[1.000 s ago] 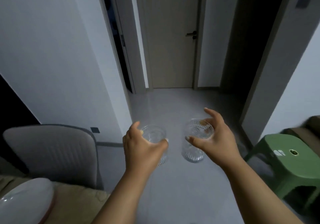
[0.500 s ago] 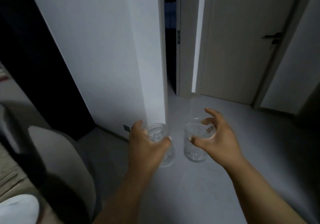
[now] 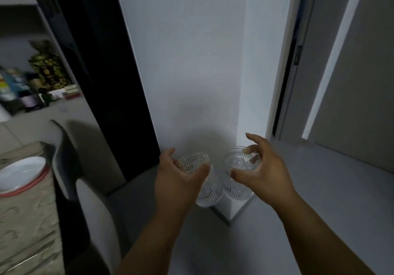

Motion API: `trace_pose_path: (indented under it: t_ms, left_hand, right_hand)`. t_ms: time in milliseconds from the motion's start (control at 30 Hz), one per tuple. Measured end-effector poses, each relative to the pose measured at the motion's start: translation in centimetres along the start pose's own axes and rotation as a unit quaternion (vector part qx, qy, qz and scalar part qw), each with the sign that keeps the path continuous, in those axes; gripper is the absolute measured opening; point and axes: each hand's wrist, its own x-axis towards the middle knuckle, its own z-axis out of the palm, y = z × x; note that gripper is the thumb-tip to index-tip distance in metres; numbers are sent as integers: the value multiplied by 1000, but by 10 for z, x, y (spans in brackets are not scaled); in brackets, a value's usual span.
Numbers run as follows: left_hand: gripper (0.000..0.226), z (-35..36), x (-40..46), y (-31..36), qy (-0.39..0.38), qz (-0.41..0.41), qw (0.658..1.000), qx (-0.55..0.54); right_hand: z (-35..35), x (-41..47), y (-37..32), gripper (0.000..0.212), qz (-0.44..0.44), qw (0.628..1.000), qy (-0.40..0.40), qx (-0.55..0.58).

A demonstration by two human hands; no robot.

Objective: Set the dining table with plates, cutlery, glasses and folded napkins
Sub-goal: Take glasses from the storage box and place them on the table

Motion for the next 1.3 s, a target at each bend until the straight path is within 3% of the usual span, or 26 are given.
trace_pose_path:
  t_ms: [133,400,667,933,1300]
  left_hand:
    - [74,-15,61,-17,47,-14,999,13]
    - [88,-63,167,-77,199,-69,975,75]
    - [90,-110,269,-122,358,-133,917,112]
    - [82,-193,272,-158,517,-222,811,164]
    - [94,-317,155,-218,636,-388,622,242]
  right_hand:
    - [49,63,-12,93,-15,999,-42,22]
    - [181,178,-55,91,-104,977,-173,68]
    - [321,288,-120,91,-206,915,-320,136]
    - [446,304,-189,86,-257,818,-465,221]
    - [579,220,-280,86,-344,682,-589,265]
